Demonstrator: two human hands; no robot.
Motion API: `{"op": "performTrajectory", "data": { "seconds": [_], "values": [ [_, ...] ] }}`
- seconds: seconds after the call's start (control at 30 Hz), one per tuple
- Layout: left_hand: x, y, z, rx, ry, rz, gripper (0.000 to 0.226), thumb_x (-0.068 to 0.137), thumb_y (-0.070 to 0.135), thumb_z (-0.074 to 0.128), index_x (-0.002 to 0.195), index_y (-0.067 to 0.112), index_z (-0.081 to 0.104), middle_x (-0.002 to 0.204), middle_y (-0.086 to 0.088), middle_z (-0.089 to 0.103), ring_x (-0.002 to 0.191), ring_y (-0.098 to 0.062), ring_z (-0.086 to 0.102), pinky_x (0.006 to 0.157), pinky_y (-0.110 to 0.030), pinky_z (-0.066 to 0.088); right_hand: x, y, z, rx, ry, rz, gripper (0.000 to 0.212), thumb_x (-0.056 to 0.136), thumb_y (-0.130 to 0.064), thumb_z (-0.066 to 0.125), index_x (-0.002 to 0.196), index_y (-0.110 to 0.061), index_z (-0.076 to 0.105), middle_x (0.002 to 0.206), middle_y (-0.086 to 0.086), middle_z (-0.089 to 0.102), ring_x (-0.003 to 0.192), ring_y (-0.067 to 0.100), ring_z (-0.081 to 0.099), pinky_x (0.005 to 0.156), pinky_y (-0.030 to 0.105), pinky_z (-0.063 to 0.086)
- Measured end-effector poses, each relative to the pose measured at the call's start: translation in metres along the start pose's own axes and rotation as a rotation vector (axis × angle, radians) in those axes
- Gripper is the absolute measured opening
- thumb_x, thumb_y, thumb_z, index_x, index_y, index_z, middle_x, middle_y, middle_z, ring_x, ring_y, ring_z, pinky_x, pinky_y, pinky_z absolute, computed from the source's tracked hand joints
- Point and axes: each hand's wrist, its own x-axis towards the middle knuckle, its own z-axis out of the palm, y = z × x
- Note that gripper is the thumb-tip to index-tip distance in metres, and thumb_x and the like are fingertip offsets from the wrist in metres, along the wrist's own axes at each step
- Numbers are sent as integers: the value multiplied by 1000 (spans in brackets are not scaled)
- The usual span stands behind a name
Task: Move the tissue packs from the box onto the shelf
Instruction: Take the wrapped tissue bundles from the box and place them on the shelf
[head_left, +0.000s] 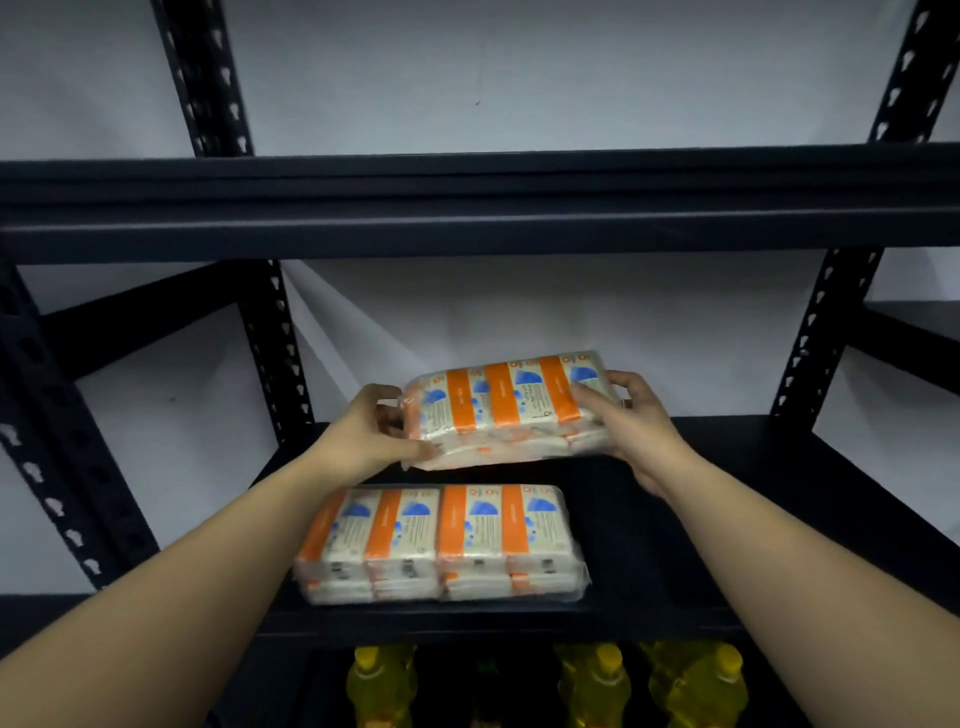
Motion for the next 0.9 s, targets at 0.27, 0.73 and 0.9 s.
{"op": "performTrajectory", "data": {
  "seconds": [0.27,0.73,0.9],
  "values": [
    [63,-23,3,229,-116,-116,51,67,21,93,108,27,64,100,5,74,94,-12,71,79,-26,55,58,46,10,-473,-161,42,81,56,-46,97,124,-30,55,115,-11,69,102,7,68,89,31,56],
    [118,-57,19,388,-141,-167,66,80,38,84,136,21,53,126,2,66,104,-12,63,82,-26,49,113,89,19,-630,-84,14,67,69,-51,89,124,-25,63,116,-7,70,100,10,67,86,31,57],
    [96,-47,20,471,-48,-135,76,83,50,78,145,19,45,133,-2,63,102,-14,57,86,-28,44,96,80,19,-671,-56,-9,77,69,-53,88,131,-26,51,124,-5,62,105,14,62,79,25,50]
  ]
}}
